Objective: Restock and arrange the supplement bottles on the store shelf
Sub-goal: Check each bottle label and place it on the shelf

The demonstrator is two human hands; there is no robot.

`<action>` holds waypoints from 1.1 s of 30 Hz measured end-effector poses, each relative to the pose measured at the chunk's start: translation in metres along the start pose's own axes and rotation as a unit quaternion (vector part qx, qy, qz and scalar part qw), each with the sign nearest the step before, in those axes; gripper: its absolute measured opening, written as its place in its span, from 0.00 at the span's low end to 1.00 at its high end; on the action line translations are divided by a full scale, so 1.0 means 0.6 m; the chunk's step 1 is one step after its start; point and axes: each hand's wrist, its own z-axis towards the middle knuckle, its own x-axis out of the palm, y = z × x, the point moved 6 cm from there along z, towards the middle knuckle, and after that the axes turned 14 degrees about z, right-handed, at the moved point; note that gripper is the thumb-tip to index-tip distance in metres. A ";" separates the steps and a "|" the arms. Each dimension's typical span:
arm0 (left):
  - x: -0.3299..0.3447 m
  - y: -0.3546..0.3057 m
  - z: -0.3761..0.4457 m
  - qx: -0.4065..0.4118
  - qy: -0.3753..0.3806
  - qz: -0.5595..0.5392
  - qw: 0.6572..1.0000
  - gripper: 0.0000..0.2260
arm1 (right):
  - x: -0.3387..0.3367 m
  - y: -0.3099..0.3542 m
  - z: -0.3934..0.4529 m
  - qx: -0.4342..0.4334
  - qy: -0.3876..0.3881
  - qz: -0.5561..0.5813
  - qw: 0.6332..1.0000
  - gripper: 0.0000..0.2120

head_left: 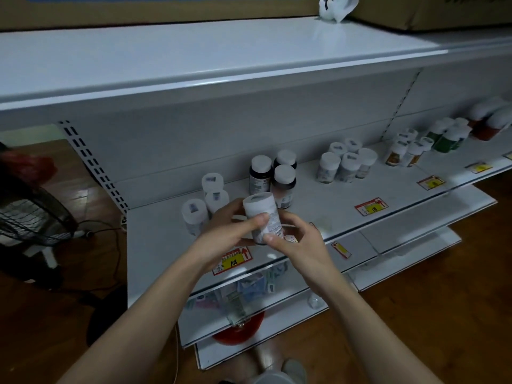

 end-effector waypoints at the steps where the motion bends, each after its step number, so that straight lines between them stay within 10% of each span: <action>1: 0.003 -0.001 0.000 0.001 -0.006 -0.005 1.000 0.18 | -0.001 0.001 0.001 -0.007 -0.003 -0.013 1.000 0.21; 9: -0.003 -0.008 0.001 0.000 -0.036 -0.060 0.998 0.25 | 0.005 -0.011 0.003 0.078 0.033 0.153 0.985 0.15; 23: -0.008 -0.018 -0.001 0.013 -0.037 -0.013 0.999 0.25 | -0.005 0.002 0.009 0.012 0.017 0.027 0.999 0.27; 33: -0.013 -0.014 -0.004 -0.002 -0.050 -0.082 0.995 0.18 | 0.003 -0.006 0.013 0.058 0.054 0.170 0.982 0.18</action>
